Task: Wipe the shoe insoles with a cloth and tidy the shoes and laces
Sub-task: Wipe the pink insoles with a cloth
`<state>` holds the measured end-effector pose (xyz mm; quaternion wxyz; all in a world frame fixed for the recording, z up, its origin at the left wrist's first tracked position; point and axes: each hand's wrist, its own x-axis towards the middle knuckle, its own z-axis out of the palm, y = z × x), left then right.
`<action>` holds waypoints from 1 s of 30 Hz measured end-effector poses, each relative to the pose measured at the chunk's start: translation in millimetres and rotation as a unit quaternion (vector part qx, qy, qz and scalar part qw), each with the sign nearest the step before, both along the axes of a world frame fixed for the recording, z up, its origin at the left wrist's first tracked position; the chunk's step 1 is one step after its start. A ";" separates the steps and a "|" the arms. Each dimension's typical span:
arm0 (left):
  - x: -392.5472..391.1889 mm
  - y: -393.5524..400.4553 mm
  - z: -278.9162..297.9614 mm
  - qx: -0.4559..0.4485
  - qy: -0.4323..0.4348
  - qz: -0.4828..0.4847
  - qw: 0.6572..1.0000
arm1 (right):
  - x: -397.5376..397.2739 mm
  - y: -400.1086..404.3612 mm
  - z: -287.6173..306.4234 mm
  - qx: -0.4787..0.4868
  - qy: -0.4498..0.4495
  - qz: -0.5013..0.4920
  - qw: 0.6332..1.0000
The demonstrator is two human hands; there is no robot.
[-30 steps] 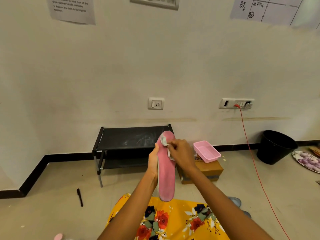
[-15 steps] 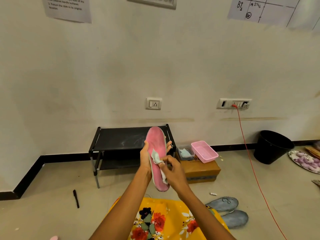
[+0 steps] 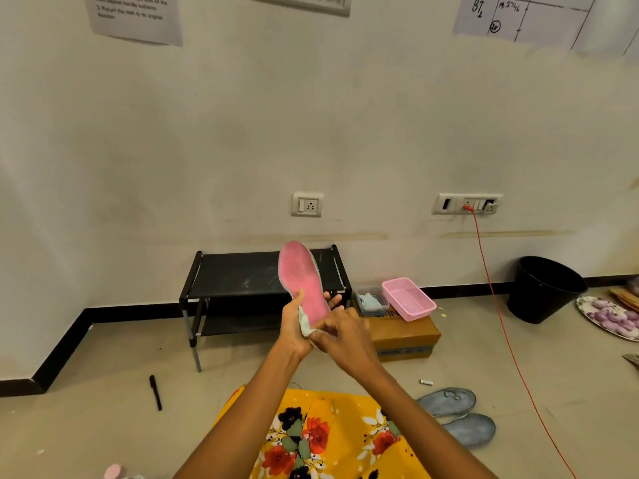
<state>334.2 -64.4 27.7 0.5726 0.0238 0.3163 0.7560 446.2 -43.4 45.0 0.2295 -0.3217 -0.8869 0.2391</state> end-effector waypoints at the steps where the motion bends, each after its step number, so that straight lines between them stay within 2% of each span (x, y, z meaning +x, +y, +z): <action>1: 1.6 -0.7 -1.6 -0.003 0.005 -0.002 1.000 | 1.4 6.5 2.6 -0.003 0.013 -0.013 1.000; 3: 9.6 -0.4 2.3 -0.010 0.013 -0.003 1.000 | 0.4 20.3 9.1 -0.039 0.093 -0.073 0.992; 5: 16.1 1.2 9.1 0.000 0.017 0.000 1.000 | -3.4 26.6 11.6 -0.066 0.132 -0.109 0.983; 12: 5.6 -1.8 6.1 0.036 -0.017 -0.010 0.999 | 7.6 -6.9 -5.5 -0.082 0.087 0.024 0.993; 13: 5.3 -3.0 4.9 0.033 -0.010 -0.010 0.999 | 9.2 -3.3 -2.6 -0.084 0.097 0.016 0.992; 15: 5.9 -2.2 7.2 0.023 0.004 -0.008 1.000 | 9.2 10.5 3.6 -0.079 0.155 -0.060 0.983; 17: 7.2 1.4 11.9 0.009 0.020 -0.005 1.000 | 3.0 17.7 4.8 -0.070 0.159 -0.119 0.978; 19: 8.9 5.1 17.4 0.008 0.018 0.001 1.000 | -7.0 6.5 -0.1 -0.091 0.126 -0.118 0.981; 23: 2.8 4.7 11.0 0.023 0.015 0.031 0.999 | -8.8 -20.5 -5.5 -0.126 0.129 -0.070 0.981; 25: 2.2 1.8 5.7 0.013 0.017 0.016 1.000 | -6.9 -14.3 -0.8 -0.145 0.129 -0.050 0.980; 28: 9.3 4.3 7.8 -0.009 0.031 0.011 0.999 | -9.5 12.4 8.6 -0.160 0.183 -0.134 0.961; 30: 17.3 8.2 15.2 -0.008 0.035 -0.003 0.999 | -11.2 18.1 10.3 -0.152 0.174 -0.162 0.959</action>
